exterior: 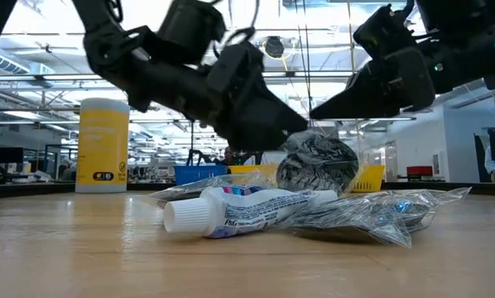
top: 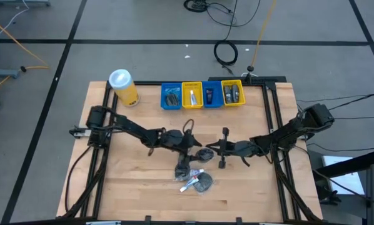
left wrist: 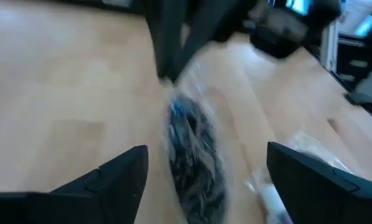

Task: Pick & Place Travel size toiletries
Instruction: Put the black comb into the left blue bin

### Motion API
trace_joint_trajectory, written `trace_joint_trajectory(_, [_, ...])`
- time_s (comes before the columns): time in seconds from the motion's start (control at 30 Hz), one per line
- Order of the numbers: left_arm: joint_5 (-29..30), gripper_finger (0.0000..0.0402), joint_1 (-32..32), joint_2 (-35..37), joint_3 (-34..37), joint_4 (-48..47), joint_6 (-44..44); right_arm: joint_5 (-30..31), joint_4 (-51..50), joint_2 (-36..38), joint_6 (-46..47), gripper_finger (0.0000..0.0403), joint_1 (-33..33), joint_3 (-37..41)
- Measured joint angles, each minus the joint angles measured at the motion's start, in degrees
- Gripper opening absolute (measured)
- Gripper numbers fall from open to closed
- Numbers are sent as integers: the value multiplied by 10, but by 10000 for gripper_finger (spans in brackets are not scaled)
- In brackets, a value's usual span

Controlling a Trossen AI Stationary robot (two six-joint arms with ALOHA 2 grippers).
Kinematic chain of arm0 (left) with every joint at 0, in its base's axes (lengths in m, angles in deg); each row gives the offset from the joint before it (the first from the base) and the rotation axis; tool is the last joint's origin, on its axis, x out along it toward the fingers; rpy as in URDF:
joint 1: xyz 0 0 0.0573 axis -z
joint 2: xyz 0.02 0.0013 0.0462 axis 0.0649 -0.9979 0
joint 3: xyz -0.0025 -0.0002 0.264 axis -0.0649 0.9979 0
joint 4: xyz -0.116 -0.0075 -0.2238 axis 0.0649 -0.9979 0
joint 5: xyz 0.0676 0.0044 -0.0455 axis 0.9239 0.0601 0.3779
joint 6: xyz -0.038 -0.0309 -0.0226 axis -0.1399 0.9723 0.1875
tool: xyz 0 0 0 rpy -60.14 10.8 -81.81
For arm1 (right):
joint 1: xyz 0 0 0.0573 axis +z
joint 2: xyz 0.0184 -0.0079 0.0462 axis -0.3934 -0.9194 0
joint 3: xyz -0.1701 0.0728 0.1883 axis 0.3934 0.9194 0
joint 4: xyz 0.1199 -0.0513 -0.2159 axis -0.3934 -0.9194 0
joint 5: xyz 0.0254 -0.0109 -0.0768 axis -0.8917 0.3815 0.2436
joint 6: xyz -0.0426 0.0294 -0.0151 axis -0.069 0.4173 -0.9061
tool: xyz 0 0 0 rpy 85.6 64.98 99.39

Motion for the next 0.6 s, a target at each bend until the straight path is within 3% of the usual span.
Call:
trace_joint_trajectory(0.13, [-30,318,-1,-35,-45,-33,15,0,2,0,-2,1,0,0])
trace_joint_trajectory(0.27, [-56,282,-1,-52,-68,-53,16,-2,4,0,-2,0,0,0])
trace_joint_trajectory(0.6, [-52,89,-1,-44,-71,-69,5,-2,7,0,9,5,0,0])
